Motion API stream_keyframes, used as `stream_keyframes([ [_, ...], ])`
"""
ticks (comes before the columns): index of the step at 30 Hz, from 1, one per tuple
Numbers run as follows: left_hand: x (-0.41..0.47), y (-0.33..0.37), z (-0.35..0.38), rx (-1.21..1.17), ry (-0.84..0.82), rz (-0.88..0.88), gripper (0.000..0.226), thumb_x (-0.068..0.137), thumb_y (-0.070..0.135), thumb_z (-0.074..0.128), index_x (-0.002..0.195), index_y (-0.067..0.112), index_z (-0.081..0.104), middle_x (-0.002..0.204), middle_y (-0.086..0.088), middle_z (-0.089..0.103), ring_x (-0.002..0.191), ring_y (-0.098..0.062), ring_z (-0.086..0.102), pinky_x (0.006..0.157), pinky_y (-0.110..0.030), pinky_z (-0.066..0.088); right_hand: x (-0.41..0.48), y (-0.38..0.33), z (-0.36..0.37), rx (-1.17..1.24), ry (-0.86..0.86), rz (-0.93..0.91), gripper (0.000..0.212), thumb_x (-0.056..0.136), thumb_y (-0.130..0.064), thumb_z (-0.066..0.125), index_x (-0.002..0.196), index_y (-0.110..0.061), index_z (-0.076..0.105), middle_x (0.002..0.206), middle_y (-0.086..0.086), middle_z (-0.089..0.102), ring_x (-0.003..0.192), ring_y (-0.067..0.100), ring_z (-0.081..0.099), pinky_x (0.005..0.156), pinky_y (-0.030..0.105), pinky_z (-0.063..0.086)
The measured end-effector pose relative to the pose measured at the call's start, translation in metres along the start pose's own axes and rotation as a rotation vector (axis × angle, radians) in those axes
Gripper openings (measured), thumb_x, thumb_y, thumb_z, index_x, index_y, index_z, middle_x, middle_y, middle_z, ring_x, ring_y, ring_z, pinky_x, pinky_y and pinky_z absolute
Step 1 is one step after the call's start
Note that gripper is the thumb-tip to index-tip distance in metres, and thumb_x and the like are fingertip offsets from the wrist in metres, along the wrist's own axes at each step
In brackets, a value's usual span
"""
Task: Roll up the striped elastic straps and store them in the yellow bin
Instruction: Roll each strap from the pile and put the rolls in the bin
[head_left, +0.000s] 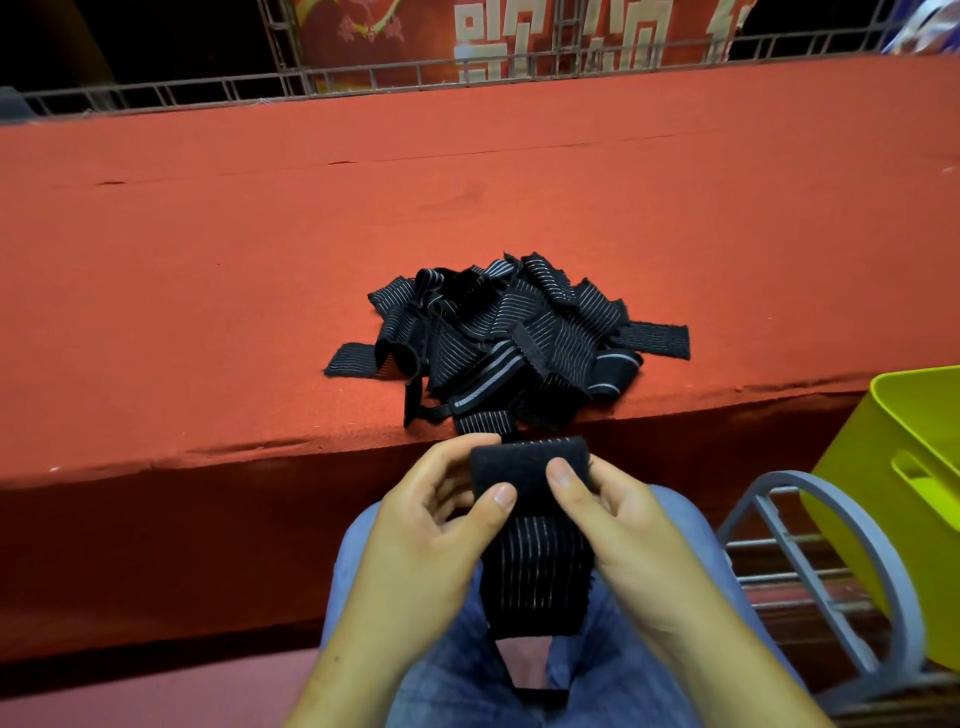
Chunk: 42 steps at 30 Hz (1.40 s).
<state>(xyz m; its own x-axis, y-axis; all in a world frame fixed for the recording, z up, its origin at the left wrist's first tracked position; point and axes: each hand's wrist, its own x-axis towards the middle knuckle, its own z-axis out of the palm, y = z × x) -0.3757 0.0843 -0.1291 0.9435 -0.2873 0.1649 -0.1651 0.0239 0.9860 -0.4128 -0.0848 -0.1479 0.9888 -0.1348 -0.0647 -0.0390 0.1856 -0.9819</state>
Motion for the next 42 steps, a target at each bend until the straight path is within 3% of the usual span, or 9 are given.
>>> stream_keyframes([
  [6, -0.001, 0.006, 0.002, 0.016, -0.029, 0.025, 0.038, 0.090, -0.008, 0.070, 0.117, 0.018, 0.071, 0.110, 0.005, 0.076, 0.107, -0.005, 0.071, 0.088, -0.015, 0.053, 0.001, -0.002, 0.001, 0.004, -0.003, 0.051, 0.076, 0.071, -0.087, 0.070, 0.116, -0.026, 0.079, 0.116, 0.010, 0.080, 0.116, 0.028, 0.074, 0.112, 0.057, 0.050],
  [9, -0.001, 0.005, 0.002, 0.023, -0.036, 0.035, 0.039, 0.089, -0.012, 0.069, 0.114, 0.017, 0.072, 0.109, 0.003, 0.076, 0.106, -0.008, 0.071, 0.090, -0.019, 0.054, 0.002, -0.001, 0.002, 0.015, -0.013, 0.043, 0.090, 0.063, -0.095, 0.068, 0.118, -0.025, 0.078, 0.119, 0.010, 0.079, 0.119, 0.027, 0.073, 0.114, 0.058, 0.047],
  [16, 0.001, 0.007, 0.002, 0.013, -0.049, 0.075, 0.041, 0.085, -0.018, 0.070, 0.107, 0.017, 0.076, 0.119, 0.003, 0.073, 0.112, -0.009, 0.070, 0.094, -0.019, 0.053, 0.004, 0.001, 0.002, 0.031, 0.018, -0.014, 0.082, 0.061, -0.093, 0.071, 0.113, -0.029, 0.079, 0.117, 0.009, 0.079, 0.119, 0.025, 0.072, 0.115, 0.055, 0.048],
  [21, 0.000, 0.007, -0.001, 0.046, -0.073, 0.056, 0.047, 0.085, -0.014, 0.073, 0.101, 0.030, 0.077, 0.127, 0.007, 0.070, 0.122, -0.012, 0.067, 0.101, -0.027, 0.054, 0.006, 0.002, -0.001, 0.015, 0.068, -0.067, 0.052, 0.075, -0.063, 0.070, 0.116, -0.031, 0.079, 0.120, 0.006, 0.078, 0.122, 0.022, 0.070, 0.118, 0.056, 0.044],
  [24, -0.003, 0.010, 0.000, 0.065, -0.105, 0.023, 0.040, 0.083, 0.003, 0.075, 0.108, 0.034, 0.074, 0.129, 0.008, 0.069, 0.121, -0.012, 0.066, 0.100, -0.031, 0.055, 0.006, 0.002, -0.003, 0.012, 0.059, -0.066, 0.048, 0.077, -0.053, 0.070, 0.119, -0.031, 0.077, 0.121, 0.007, 0.078, 0.122, 0.026, 0.070, 0.116, 0.055, 0.046],
  [28, -0.005, 0.015, 0.001, 0.004, -0.120, -0.057, 0.042, 0.089, 0.007, 0.076, 0.126, 0.025, 0.067, 0.118, 0.007, 0.073, 0.103, -0.004, 0.072, 0.084, -0.016, 0.055, 0.005, 0.001, -0.005, -0.015, 0.025, -0.045, 0.037, 0.083, -0.035, 0.067, 0.118, -0.037, 0.077, 0.116, 0.007, 0.079, 0.116, 0.028, 0.073, 0.111, 0.053, 0.051],
  [35, -0.005, 0.016, 0.001, 0.038, -0.102, -0.128, 0.039, 0.093, 0.006, 0.070, 0.129, 0.022, 0.066, 0.114, 0.009, 0.076, 0.102, -0.005, 0.072, 0.079, -0.011, 0.053, 0.005, 0.005, -0.006, -0.023, -0.025, -0.051, 0.052, 0.070, -0.043, 0.072, 0.122, -0.042, 0.074, 0.121, 0.008, 0.077, 0.118, 0.031, 0.071, 0.111, 0.057, 0.050],
  [39, -0.005, 0.014, 0.001, 0.047, -0.080, -0.120, 0.037, 0.092, 0.005, 0.072, 0.126, 0.021, 0.068, 0.110, 0.007, 0.077, 0.093, -0.006, 0.074, 0.077, -0.013, 0.054, 0.006, 0.007, -0.005, -0.022, -0.038, -0.038, 0.047, 0.078, -0.037, 0.070, 0.124, -0.044, 0.072, 0.124, 0.009, 0.075, 0.121, 0.031, 0.070, 0.112, 0.058, 0.049],
  [42, -0.005, 0.014, 0.001, 0.026, -0.052, -0.113, 0.036, 0.090, 0.000, 0.072, 0.123, 0.017, 0.069, 0.106, 0.003, 0.078, 0.087, -0.005, 0.075, 0.074, -0.014, 0.055, 0.004, 0.007, -0.004, -0.017, -0.051, -0.026, 0.048, 0.077, -0.055, 0.072, 0.125, -0.047, 0.070, 0.125, 0.005, 0.076, 0.121, 0.025, 0.071, 0.111, 0.052, 0.051],
])
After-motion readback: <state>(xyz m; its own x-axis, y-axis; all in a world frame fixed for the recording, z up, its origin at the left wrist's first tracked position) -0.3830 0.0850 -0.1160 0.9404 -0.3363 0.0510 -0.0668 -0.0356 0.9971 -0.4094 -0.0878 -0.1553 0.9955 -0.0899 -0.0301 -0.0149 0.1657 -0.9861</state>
